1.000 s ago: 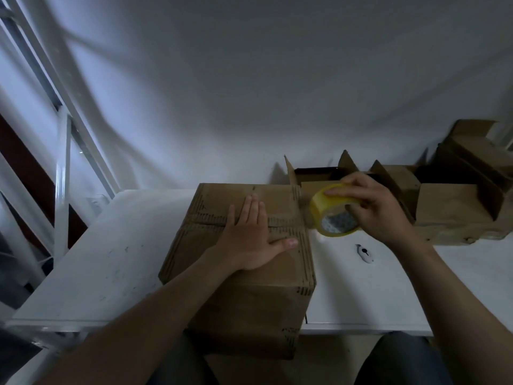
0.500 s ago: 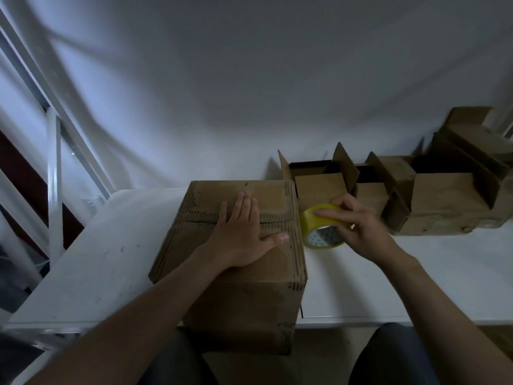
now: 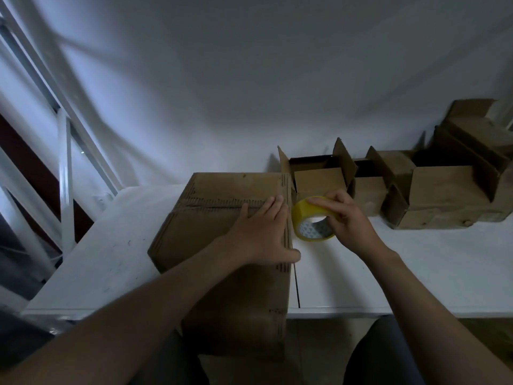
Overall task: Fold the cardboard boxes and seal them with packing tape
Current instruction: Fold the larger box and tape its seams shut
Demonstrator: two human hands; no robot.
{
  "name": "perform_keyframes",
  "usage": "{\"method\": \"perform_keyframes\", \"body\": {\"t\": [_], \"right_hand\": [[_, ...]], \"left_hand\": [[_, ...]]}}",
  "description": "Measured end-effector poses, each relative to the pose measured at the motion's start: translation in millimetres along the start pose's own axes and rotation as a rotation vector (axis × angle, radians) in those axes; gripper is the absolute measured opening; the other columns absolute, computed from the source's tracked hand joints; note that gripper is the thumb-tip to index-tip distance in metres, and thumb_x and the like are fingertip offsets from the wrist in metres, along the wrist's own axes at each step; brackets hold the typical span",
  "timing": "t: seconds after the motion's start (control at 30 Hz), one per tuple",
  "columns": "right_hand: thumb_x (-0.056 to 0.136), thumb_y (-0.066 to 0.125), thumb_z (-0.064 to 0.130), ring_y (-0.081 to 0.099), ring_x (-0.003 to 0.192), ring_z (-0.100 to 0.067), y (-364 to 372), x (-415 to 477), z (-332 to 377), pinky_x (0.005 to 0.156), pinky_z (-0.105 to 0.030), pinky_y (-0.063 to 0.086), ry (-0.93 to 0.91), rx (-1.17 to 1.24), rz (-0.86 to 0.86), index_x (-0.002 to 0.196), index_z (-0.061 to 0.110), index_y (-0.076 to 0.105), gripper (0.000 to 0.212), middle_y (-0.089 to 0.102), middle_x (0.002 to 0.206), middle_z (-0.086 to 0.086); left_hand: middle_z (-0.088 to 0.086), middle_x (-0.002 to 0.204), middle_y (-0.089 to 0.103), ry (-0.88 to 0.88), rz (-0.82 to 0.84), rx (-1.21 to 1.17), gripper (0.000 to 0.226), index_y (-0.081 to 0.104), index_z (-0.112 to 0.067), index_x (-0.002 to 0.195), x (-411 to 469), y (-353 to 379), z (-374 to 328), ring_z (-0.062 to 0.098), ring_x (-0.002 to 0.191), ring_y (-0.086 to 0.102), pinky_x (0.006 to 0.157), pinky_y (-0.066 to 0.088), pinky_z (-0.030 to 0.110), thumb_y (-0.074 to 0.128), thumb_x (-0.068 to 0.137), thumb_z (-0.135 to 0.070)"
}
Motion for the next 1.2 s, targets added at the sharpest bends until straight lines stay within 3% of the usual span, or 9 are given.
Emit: {"method": "perform_keyframes", "body": {"t": [0.13,0.2,0.3,0.4,0.57,0.73,1.0,1.1,1.2], "right_hand": [[0.085,0.052,-0.019,0.046,0.102,-0.003,8.2,21.5,6.5,0.092,-0.014,0.039,0.03,0.006,-0.022,0.129,0.043,0.058,0.076,0.046,0.107,-0.001],[0.087,0.053,-0.017,0.045,0.103,-0.008,17.2,31.8,11.9,0.092,-0.008,0.037,0.053,0.019,-0.001,0.13,0.044,0.057,0.075,0.045,0.109,-0.004],[0.088,0.057,-0.014,0.043,0.097,-0.003,42.2,40.0,28.5,0.09,-0.002,0.034,0.052,0.028,0.077,0.133,0.043,0.055,0.072,0.042,0.104,0.007],[0.089,0.068,0.001,0.044,0.101,-0.008,73.9,37.6,50.0,0.094,-0.021,0.046,0.035,0.009,0.164,0.141,0.037,0.055,0.065,0.039,0.105,0.007],[0.086,0.079,0.034,0.048,0.099,-0.011,121.3,23.1,111.4,0.082,-0.026,0.047,-0.034,-0.047,0.211,0.15,0.037,0.043,0.074,0.043,0.11,0.005],[0.087,0.075,0.044,0.047,0.084,-0.012,151.9,15.2,134.4,0.061,-0.015,0.032,0.009,-0.224,0.178,0.154,0.035,0.033,0.08,0.036,0.104,0.007],[0.086,0.076,0.04,0.061,0.094,-0.024,157.4,13.2,155.2,0.07,-0.023,0.042,0.033,-0.403,0.226,0.154,0.031,0.033,0.081,0.051,0.116,-0.003],[0.085,0.074,0.053,0.061,0.101,-0.026,163.1,21.3,162.1,0.075,-0.03,0.048,0.072,-0.441,0.32,0.156,0.035,0.024,0.089,0.05,0.122,-0.002],[0.089,0.056,0.069,0.056,0.107,-0.025,158.1,36.3,167.2,0.083,-0.04,0.054,0.027,-0.467,0.329,0.148,0.044,0.037,0.067,0.05,0.122,0.0]], "left_hand": [[-0.006,0.168,-0.014,-0.007,0.024,-0.029,0.098,-0.005,-0.022,0.162,1.4,-23.9,25.1,0.012,0.154,-0.011,0.123,0.001,0.061,0.052,0.092,-0.06],[-0.009,0.168,-0.013,-0.029,0.022,-0.033,0.096,-0.005,-0.026,0.162,0.2,-27.8,44.5,0.012,0.154,-0.01,0.123,0.006,0.059,0.053,0.092,-0.058],[-0.014,0.168,-0.011,-0.055,0.024,-0.071,0.095,-0.005,-0.033,0.161,-7.3,-19.3,82.7,0.01,0.154,-0.007,0.123,0.015,0.057,0.053,0.089,-0.053],[-0.018,0.168,-0.003,-0.059,0.012,-0.13,0.097,0.001,-0.043,0.159,-27.6,-11.0,125.8,0.009,0.155,0.001,0.122,0.02,0.056,0.045,0.074,-0.055],[-0.023,0.165,0.013,-0.041,-0.075,-0.231,0.088,0.02,-0.052,0.154,-61.7,2.3,184.2,0.011,0.154,0.011,0.12,0.016,0.064,0.047,0.076,-0.02],[-0.033,0.161,0.015,-0.107,-0.207,-0.194,0.068,0.022,-0.061,0.147,-64.3,15.7,193.1,0.016,0.155,0.008,0.114,0.014,0.074,0.056,0.096,-0.031],[-0.04,0.159,0.004,0.025,-0.166,-0.125,0.063,0.018,-0.059,0.151,-59.9,14.9,210.5,0.006,0.154,-0.005,0.112,-0.012,0.074,0.051,0.105,-0.03],[-0.041,0.157,0.002,0.056,-0.156,-0.106,0.063,0.017,-0.056,0.152,-59.9,11.0,222.3,0.01,0.155,-0.003,0.115,-0.012,0.07,0.049,0.106,-0.027],[-0.041,0.157,0.01,0.023,-0.18,-0.172,0.063,0.026,-0.059,0.148,-66.0,7.8,239.4,0.011,0.155,0.004,0.117,-0.005,0.07,0.054,0.103,-0.024]]}}
Point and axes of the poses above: each hand's wrist, its own x-axis towards the middle knuckle, its own y-axis out of the palm, z = x × y, the point moved 5 cm from there along x, towards the middle knuckle
